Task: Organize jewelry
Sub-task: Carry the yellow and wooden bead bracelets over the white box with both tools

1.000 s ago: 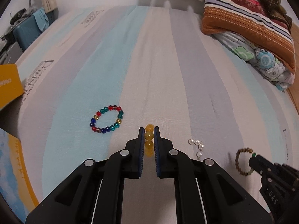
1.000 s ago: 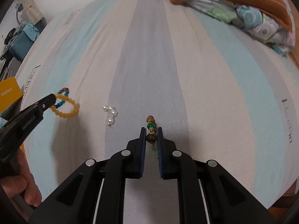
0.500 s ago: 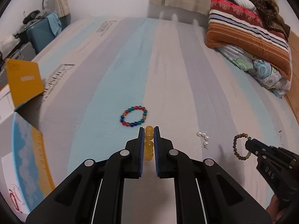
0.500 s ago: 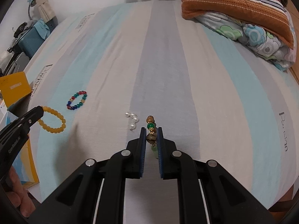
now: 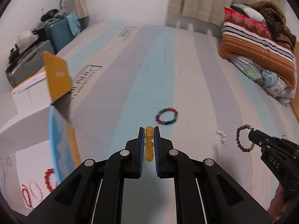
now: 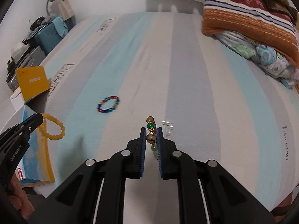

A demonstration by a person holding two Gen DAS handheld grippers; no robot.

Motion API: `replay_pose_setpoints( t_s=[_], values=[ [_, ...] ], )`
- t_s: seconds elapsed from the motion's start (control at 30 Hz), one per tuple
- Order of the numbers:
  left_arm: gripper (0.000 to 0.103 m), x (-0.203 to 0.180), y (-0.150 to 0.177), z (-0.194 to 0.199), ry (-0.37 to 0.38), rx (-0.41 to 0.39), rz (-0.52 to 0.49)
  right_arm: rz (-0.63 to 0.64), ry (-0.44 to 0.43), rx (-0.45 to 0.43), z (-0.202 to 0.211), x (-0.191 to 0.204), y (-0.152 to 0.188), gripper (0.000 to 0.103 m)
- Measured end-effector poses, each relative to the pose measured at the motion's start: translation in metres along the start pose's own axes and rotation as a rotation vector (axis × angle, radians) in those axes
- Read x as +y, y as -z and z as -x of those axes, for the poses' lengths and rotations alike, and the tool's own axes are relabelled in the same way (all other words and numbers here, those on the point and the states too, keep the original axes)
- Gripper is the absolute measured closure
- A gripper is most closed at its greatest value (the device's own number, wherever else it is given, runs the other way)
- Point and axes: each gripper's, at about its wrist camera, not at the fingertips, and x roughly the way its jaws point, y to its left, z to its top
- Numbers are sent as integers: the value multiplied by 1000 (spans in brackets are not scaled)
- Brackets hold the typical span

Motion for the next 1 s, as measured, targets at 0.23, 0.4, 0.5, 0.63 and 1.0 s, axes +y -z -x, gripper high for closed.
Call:
replay_pose_setpoints(
  t_s=[0.23,0.4,0.5,0.63,1.0],
  values=[
    [94,37,9,25,-30,-15,36,40,-21,-20,11,39,-2,92],
    [94,60,18,43,-43,-26,56,63,-43,-29,18,65,-2,92],
    [94,76,23,54,-53,-32,76,84,-55,-36,23,82,-1,92],
    [94,97,32,69,-55,-34,124,112,-76,-48,31,107,0,92],
    [94,155,52,117,-118,-75,201,180,-141,-75,50,165,7,92]
  ],
)
